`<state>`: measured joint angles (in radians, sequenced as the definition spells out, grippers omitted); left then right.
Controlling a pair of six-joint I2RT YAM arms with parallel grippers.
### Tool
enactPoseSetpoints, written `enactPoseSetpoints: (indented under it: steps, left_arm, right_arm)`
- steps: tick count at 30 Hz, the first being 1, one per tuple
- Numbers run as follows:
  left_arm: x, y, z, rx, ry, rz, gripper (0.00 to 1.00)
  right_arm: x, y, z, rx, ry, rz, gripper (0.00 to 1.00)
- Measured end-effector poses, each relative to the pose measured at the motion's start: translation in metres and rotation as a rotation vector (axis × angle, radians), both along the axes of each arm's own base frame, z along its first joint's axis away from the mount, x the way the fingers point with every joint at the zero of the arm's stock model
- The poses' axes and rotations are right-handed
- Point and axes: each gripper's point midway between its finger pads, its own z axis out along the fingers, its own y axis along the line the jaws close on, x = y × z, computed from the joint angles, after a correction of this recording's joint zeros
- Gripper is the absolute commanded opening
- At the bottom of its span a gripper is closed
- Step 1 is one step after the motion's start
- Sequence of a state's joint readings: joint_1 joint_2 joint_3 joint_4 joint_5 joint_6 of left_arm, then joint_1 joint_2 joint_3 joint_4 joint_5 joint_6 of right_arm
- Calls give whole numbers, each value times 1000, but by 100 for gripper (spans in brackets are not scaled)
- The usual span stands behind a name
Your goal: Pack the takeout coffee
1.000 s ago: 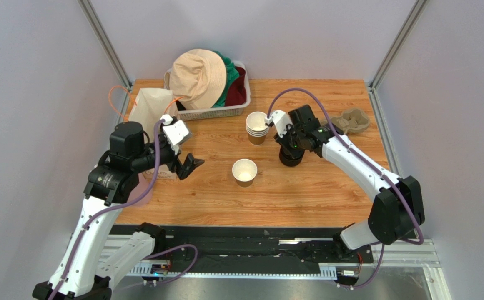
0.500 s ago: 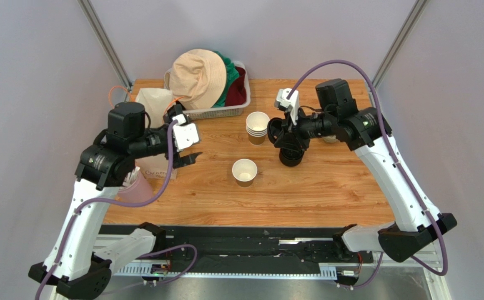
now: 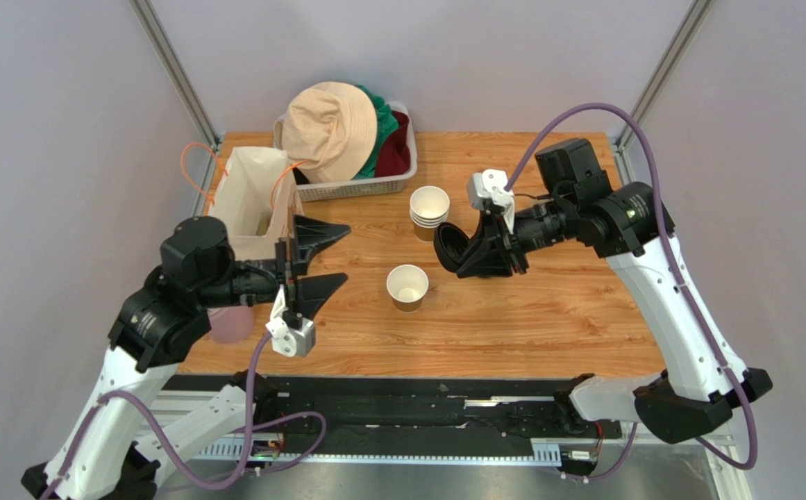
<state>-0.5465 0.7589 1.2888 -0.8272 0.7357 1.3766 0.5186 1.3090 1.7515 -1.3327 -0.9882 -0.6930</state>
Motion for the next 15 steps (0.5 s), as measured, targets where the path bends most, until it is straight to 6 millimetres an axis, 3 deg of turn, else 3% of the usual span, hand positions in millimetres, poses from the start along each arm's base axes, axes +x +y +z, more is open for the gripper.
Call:
enactPoseSetpoints:
  steps: [6,12,15]
  left_arm:
    - [-5,-57,-31,11,121,-189,99]
    - [3,-106,-48,5,262,-256,99]
    - [2,-125,-46,6,304,-287,99]
  right_arm:
    - [-32,-5,6,61,-94,112,17]
    - [-56,-10,-14,57,-156,203,16]
    - [-63,-14,-29,39,-176,228,15]
